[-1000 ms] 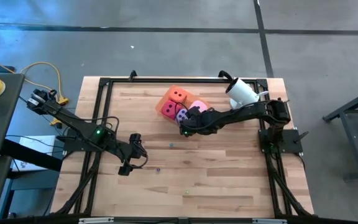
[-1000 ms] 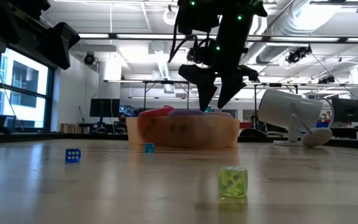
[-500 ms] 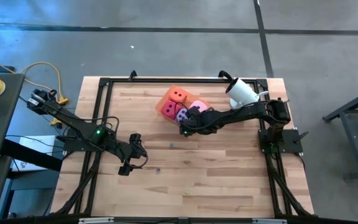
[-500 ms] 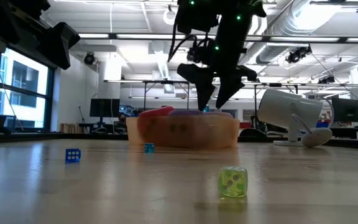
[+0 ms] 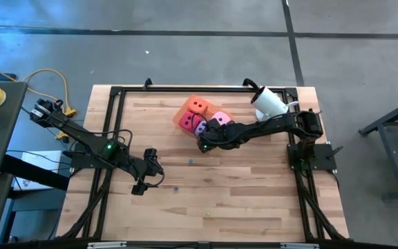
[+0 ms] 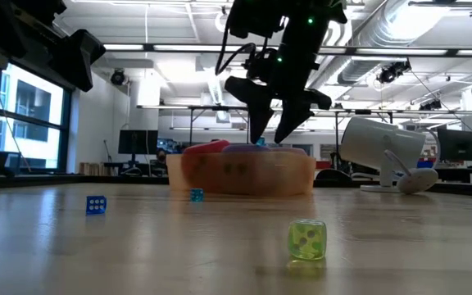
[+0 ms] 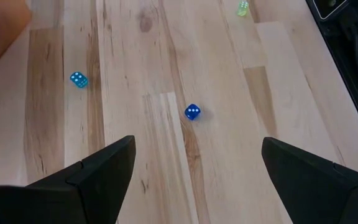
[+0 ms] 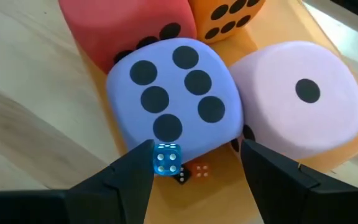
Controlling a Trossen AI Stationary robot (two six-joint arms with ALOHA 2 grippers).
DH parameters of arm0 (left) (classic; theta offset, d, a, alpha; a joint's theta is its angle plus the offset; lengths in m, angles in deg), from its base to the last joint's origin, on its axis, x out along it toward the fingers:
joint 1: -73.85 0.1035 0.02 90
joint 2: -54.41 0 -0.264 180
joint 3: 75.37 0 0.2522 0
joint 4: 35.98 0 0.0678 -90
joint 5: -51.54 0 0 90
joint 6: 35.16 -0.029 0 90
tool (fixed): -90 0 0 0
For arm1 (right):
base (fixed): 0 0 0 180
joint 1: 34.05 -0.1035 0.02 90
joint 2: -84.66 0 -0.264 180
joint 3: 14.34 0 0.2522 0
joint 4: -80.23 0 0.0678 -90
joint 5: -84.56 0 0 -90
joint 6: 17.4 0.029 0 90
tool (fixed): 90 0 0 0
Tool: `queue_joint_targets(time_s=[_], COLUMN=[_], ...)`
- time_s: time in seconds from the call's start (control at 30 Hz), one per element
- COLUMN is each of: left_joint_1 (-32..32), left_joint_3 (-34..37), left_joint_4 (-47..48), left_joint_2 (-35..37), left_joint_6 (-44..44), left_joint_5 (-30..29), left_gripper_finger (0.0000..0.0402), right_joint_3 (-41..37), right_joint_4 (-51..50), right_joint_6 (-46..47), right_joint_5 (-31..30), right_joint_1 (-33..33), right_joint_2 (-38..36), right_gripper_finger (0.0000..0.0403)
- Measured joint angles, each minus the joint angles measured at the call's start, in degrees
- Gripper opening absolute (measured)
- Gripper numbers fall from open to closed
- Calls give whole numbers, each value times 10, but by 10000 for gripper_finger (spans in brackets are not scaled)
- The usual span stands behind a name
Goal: Pick & Place Dice
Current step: Put the small blue die into the orange bin, then put the small dark blue die into the orange bin
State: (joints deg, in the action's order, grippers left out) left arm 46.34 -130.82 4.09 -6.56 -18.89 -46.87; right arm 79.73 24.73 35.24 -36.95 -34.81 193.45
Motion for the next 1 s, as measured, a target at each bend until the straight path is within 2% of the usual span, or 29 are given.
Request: queue_joint_targets(time_s=[0.73, 1.0], left_joint_1=[0, 0], left_joint_3=[0, 0], left_joint_4=[0, 0], left_joint_2=[0, 0], left_joint_6=[0, 0], left_joint_5=[0, 0], left_gripper_finger=[340, 340], right_joint_3=[0, 0], right_joint_4=[0, 9], right_joint_6=[-4, -19], right_joint_5=[1, 23], right_joint_1=[0, 0], right_joint_2=[5, 5], right_gripper_finger=[227, 227])
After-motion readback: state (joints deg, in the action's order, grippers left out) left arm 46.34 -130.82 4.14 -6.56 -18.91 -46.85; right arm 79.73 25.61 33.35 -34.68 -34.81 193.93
